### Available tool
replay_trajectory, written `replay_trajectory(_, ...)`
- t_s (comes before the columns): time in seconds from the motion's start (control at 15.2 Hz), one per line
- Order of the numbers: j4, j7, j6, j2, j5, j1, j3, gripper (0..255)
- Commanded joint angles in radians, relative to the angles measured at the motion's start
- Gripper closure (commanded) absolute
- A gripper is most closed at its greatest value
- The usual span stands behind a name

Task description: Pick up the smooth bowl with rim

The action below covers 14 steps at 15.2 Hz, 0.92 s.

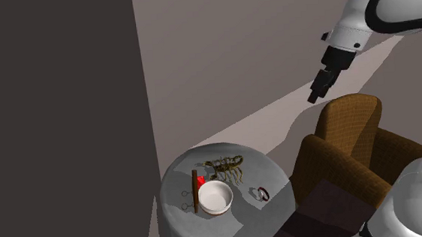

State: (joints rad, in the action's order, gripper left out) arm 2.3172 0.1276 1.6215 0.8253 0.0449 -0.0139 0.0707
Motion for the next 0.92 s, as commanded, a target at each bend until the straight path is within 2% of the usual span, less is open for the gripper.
replay_trajectory(0.0,0.000,0.000,0.000,0.000,0.000,0.000,0.000,0)
replay_trajectory(0.46,0.156,-0.032,0.232,-0.086,0.041,0.021,-0.038,0)
replay_trajectory(0.86,0.240,-0.053,0.443,-0.219,0.080,0.047,-0.071,0)
